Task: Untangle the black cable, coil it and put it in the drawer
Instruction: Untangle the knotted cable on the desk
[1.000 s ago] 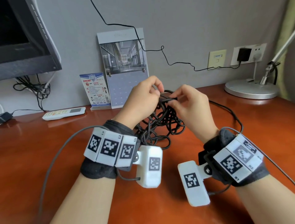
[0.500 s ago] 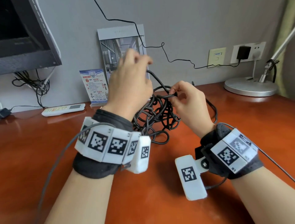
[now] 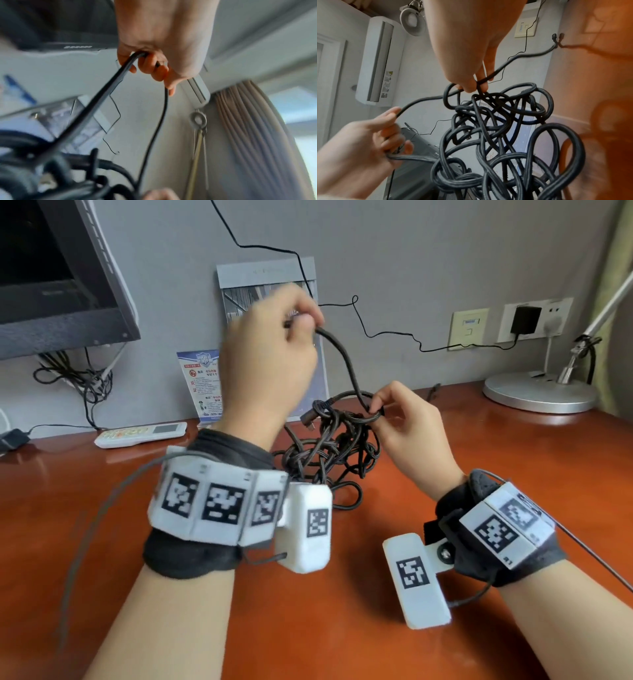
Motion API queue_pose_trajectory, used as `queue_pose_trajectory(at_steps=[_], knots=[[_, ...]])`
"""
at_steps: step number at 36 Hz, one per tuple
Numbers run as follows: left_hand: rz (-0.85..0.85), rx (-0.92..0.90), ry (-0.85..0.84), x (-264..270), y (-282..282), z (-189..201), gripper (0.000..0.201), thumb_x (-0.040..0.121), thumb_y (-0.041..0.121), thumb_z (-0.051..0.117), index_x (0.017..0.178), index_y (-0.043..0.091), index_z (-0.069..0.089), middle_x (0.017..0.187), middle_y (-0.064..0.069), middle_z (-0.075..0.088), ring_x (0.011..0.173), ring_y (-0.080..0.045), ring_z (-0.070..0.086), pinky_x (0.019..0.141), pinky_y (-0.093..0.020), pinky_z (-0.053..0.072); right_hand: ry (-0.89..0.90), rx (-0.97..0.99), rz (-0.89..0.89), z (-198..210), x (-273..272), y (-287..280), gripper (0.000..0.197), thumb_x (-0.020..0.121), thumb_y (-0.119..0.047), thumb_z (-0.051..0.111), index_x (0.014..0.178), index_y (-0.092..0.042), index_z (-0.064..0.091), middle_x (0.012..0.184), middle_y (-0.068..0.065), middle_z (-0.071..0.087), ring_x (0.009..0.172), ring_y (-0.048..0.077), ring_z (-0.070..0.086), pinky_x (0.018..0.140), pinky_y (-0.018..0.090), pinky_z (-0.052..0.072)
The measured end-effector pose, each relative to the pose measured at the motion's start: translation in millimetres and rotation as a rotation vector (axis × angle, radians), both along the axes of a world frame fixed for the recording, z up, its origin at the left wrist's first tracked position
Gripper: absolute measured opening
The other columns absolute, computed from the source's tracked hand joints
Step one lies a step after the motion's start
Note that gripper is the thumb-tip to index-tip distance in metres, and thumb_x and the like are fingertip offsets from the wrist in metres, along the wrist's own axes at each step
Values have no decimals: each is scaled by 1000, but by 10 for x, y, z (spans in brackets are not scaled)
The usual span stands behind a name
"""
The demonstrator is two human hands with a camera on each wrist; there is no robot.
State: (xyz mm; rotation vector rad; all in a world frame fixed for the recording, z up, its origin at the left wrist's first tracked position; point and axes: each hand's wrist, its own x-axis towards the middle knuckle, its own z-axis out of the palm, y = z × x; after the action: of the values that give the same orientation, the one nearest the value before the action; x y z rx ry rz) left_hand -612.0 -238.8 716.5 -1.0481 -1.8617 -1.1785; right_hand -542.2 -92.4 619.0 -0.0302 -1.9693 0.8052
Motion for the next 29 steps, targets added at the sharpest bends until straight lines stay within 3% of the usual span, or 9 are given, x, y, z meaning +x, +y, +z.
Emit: queue_pose_trajectory(at_steps=[3,6,9,12,14,16,19,25,29], knots=[[-93,195,-188,-104,-86,71,29,85,8,48,71,32,57,65,15,52,55,1,44,57,-22,35,-17,-29,-8,-15,2,29,25,80,9,53,78,-15,48,67,-17,49,58,-3,47,58,8,32],[-70,211,-375,-283,-200,53,33,87,5,47,70,30,59,61,9,49,50,-7,38,57,-25,33,12,-33,-32,-6,4,28,25,80,10,53,78,-14,47,70,-14,49,62,0,45,60,10,34],[54,36,-444,-442,-303,-30,36,85,5,44,68,31,61,69,1,58,60,-18,46,63,-27,36,15,-26,-41,7,7,6,26,78,12,51,78,-13,47,71,-13,49,63,1,44,60,11,34],[290,-128,-279,-392,-303,-74,39,82,2,41,80,32,65,102,-5,63,96,-30,56,79,-37,44,20,-16,-53,14,-1,-21,27,76,13,48,77,-14,48,70,-13,48,62,0,44,59,9,33],[440,-211,-80,-272,-265,-60,38,83,-2,45,94,26,67,116,-4,55,116,-27,45,97,-42,34,30,2,-59,11,-9,-34,29,75,14,47,76,-14,49,72,-14,48,66,-4,46,62,7,32],[467,-262,129,-161,-211,-28,35,82,-5,48,100,19,67,116,-4,54,118,-25,41,105,-44,25,41,19,-70,7,-21,-40,30,75,14,49,75,-16,50,73,-14,48,69,-7,47,64,5,32],[316,-453,325,-9,-65,-40,37,83,-7,48,107,16,65,117,-4,59,120,-26,43,111,-46,20,57,25,-87,2,-25,-43,29,76,13,52,74,-16,51,72,-6,50,67,-5,47,63,6,33],[171,-796,260,157,197,-216,41,90,6,41,127,22,47,129,4,53,131,-17,36,116,-48,8,79,-11,-61,4,-15,-67,26,76,12,51,77,-14,52,69,-15,48,62,-1,45,60,8,32],[196,-751,263,120,165,-220,22,94,15,40,114,17,47,114,2,58,122,-20,39,115,-50,12,81,3,-4,28,1,-86,26,77,11,52,76,-15,49,70,-11,52,63,1,47,62,10,33]])
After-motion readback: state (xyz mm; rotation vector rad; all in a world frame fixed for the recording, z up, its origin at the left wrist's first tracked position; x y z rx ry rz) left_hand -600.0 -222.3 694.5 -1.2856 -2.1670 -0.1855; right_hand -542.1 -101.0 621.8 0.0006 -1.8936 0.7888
